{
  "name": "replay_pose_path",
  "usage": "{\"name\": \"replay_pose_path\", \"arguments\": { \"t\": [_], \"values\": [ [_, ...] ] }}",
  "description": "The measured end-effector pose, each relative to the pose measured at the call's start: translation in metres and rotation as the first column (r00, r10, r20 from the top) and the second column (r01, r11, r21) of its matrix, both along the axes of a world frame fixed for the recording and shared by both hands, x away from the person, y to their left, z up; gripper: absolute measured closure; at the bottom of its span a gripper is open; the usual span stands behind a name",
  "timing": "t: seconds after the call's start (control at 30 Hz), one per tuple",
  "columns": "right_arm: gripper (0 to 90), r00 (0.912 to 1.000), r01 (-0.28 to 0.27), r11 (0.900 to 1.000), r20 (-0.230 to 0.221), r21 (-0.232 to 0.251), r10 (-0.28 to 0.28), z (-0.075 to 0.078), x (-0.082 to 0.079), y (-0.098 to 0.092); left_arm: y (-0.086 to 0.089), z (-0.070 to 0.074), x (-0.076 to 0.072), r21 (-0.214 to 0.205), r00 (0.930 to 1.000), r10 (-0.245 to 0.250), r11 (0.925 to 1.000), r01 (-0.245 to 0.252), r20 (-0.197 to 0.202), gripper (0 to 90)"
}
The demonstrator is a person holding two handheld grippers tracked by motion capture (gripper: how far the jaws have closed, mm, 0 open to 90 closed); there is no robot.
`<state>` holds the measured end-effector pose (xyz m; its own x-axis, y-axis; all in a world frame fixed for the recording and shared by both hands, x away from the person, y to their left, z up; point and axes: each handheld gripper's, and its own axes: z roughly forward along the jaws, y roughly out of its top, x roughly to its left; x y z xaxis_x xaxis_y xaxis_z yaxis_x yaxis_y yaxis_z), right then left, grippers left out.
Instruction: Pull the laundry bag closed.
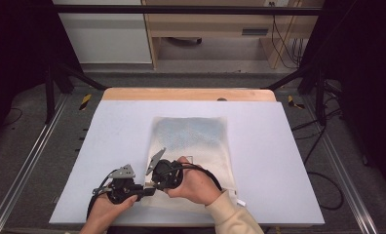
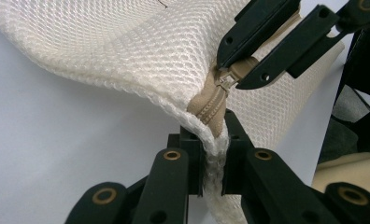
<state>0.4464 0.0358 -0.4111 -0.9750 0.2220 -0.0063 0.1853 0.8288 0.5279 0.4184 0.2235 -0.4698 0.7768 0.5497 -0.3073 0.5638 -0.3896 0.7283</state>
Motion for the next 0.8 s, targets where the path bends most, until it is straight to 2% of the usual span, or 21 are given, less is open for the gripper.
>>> {"name": "replay_pose_path", "arguments": {
  "t": [0.33,0.63,0.8],
  "values": [
    [82.1,0.9999,0.000,1.0000,0.013,-0.002,0.000,0.0025,-0.0039,-0.0014,-0.0008,0.0019,-0.0011,-0.002,0.9999,-0.010,0.9999,0.010,0.006,82.3],
    [82.1,1.0000,0.001,1.0000,0.005,-0.005,-0.001,0.0036,-0.0036,-0.0065,-0.0014,0.0040,-0.0033,-0.010,0.9998,-0.014,0.9999,0.014,0.011,82.3],
    [82.0,1.0000,0.008,0.9999,0.001,-0.010,-0.008,0.0004,-0.0038,-0.0091,-0.0023,0.0031,-0.0029,0.001,0.9997,-0.022,0.9998,0.022,0.014,82.3]
  ]
}}
